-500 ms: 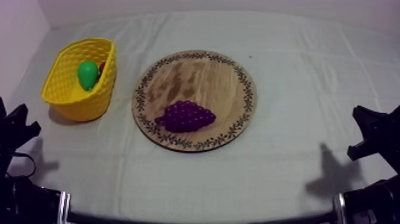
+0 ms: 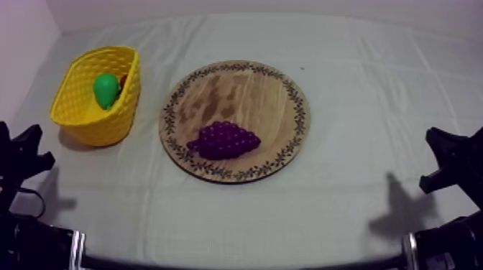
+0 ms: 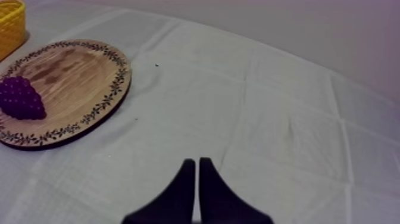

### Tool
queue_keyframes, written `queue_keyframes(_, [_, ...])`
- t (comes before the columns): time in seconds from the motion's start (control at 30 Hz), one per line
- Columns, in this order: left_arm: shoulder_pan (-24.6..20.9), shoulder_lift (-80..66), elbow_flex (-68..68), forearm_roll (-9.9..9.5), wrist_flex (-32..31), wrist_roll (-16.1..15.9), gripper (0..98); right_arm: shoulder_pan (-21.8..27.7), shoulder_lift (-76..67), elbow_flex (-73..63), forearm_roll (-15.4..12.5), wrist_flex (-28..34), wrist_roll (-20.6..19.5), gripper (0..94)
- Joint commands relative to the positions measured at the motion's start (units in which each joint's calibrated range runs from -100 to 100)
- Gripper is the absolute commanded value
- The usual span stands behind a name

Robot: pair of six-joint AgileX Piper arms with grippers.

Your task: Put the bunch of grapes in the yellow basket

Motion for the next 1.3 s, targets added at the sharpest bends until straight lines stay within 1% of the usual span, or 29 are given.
queue_keyframes(0.0, [0.14, 0.0, -0.1, -0.05, -0.04, -0.1, 0.0, 0.02, -0.01, -0.03, 0.01, 0.0, -0.02, 0.4])
queue_keyframes(0.07, [0.48, 0.12, -0.4, -0.18, -0.33, -0.41, 0.0, 0.02, -0.01, -0.03, 0.01, 0.0, -0.02, 0.4])
queue_keyframes(0.13, [0.86, 0.8, -0.54, -0.95, -1.1, -0.24, 0.0, 0.02, -0.01, -0.03, 0.01, 0.0, -0.02, 0.4])
queue_keyframes(0.33, [2.13, 5.99, -3.38, -4.76, -3.14, 2.75, 0.0, 0.02, -0.01, -0.03, 0.01, 0.0, -0.02, 0.4])
queue_keyframes(0.4, [2.62, 8.44, -5.75, -5.37, -3.29, 3.59, 0.0, 0.02, -0.01, -0.03, 0.01, 0.0, -0.02, 0.4])
queue_keyframes(0.47, [3.1, 10.96, -8.86, -5.56, -3.01, 4.13, 0.0, 0.02, -0.01, -0.03, 0.01, 0.0, -0.02, 0.4])
queue_keyframes(0.57, [3.76, 15.01, -14.69, -5.26, -1.54, 4.39, 0.0, 0.02, -0.01, -0.03, 0.01, 0.0, -0.02, 0.4])
queue_keyframes(0.73, [4.91, 22.01, -24.87, -4.44, 2.83, 3.45, 0.0, 0.02, -0.01, -0.03, 0.01, 0.0, -0.02, 0.4])
queue_keyframes(0.9, [6.03, 28.91, -35.03, -4.04, 9.28, 2.63, 0.0, 0.02, -0.01, -0.03, 0.01, 0.0, -0.02, 0.4])
queue_keyframes(1.03, [6.66, 33.4, -41.64, -2.72, 12.55, 0.87, 0.0, 0.02, -0.01, -0.03, 0.01, 0.0, -0.02, 0.4])
queue_keyframes(1.27, [8.27, 40.08, -49.11, -0.34, 13.81, -1.12, 0.0, 0.02, -0.01, -0.03, 0.01, 0.0, -0.02, 0.4])
